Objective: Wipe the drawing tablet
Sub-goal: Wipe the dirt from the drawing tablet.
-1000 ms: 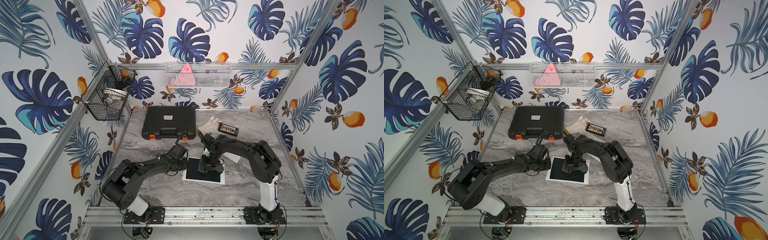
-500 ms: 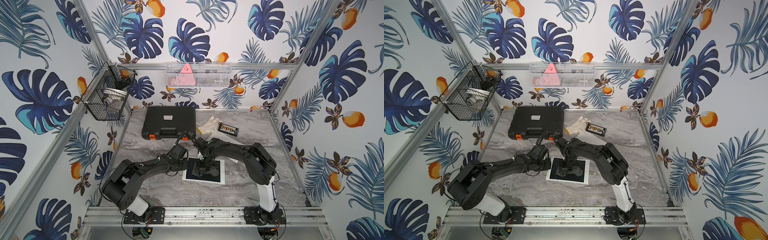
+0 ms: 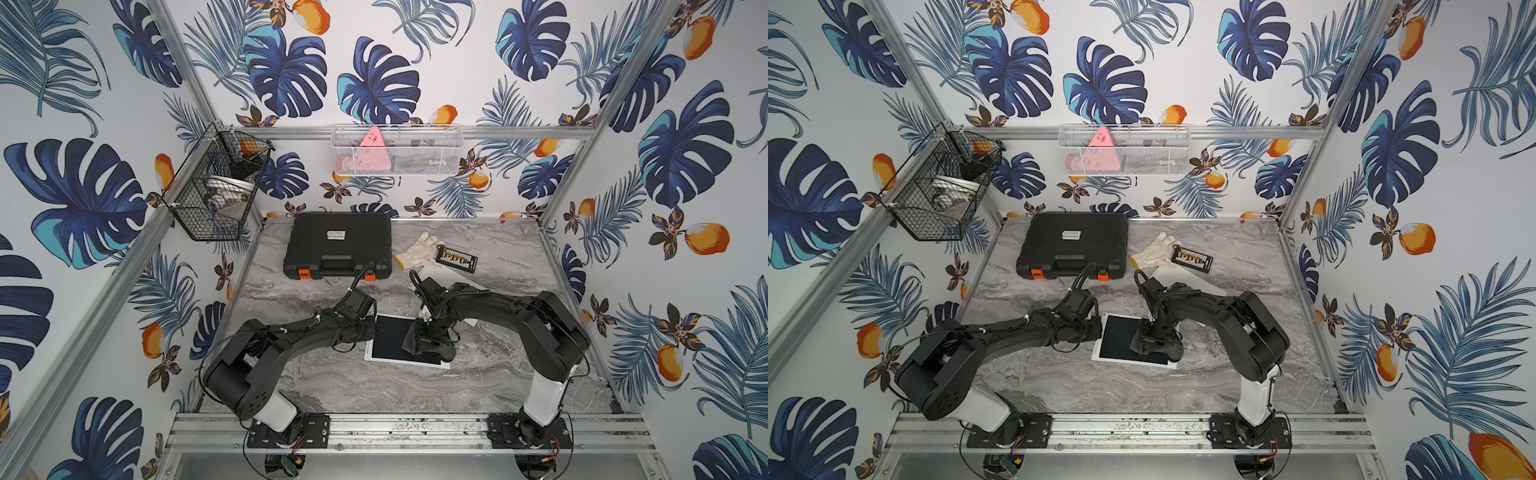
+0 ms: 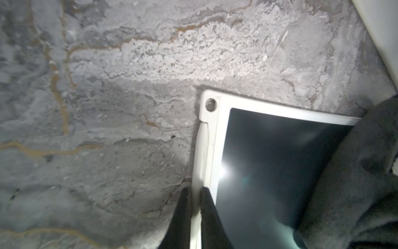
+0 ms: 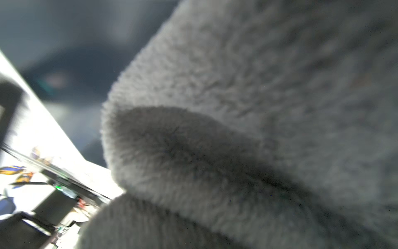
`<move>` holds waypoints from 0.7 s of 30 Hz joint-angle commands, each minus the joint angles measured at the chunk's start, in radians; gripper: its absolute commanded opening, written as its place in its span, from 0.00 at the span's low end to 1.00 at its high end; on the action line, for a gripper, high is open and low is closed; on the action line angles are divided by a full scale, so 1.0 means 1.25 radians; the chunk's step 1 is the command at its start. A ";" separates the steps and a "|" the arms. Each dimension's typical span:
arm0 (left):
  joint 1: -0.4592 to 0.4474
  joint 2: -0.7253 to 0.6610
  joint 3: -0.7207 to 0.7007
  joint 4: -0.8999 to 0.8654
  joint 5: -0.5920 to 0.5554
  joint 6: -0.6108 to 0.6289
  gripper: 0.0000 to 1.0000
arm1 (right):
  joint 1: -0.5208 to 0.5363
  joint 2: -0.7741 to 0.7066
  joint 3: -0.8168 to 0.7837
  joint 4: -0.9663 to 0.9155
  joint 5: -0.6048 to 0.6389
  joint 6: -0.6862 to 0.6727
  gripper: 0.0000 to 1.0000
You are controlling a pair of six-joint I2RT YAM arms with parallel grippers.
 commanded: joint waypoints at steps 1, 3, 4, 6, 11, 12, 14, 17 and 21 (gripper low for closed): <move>0.000 0.046 -0.021 -0.348 -0.022 -0.010 0.12 | 0.036 -0.028 -0.038 0.028 0.032 0.047 0.00; -0.001 0.043 -0.022 -0.349 -0.017 -0.012 0.12 | 0.080 -0.007 -0.019 0.062 0.023 0.087 0.00; -0.001 0.044 -0.021 -0.349 -0.015 -0.012 0.12 | 0.099 0.010 0.002 0.072 0.024 0.099 0.00; -0.001 0.045 -0.022 -0.349 -0.012 -0.014 0.12 | 0.129 0.053 0.050 0.105 0.017 0.138 0.00; 0.000 0.047 -0.023 -0.347 -0.003 -0.019 0.12 | 0.171 0.148 0.149 0.185 -0.031 0.223 0.00; -0.001 0.047 -0.023 -0.348 -0.002 -0.021 0.12 | 0.179 0.158 0.171 0.194 -0.038 0.234 0.00; -0.001 0.047 -0.021 -0.347 0.001 -0.023 0.12 | 0.192 0.203 0.199 0.216 -0.052 0.265 0.00; 0.000 0.047 -0.021 -0.344 0.007 -0.028 0.12 | 0.202 0.223 0.200 0.268 -0.066 0.322 0.00; -0.001 0.047 -0.017 -0.342 0.009 -0.032 0.11 | 0.201 0.215 0.147 0.328 -0.074 0.386 0.00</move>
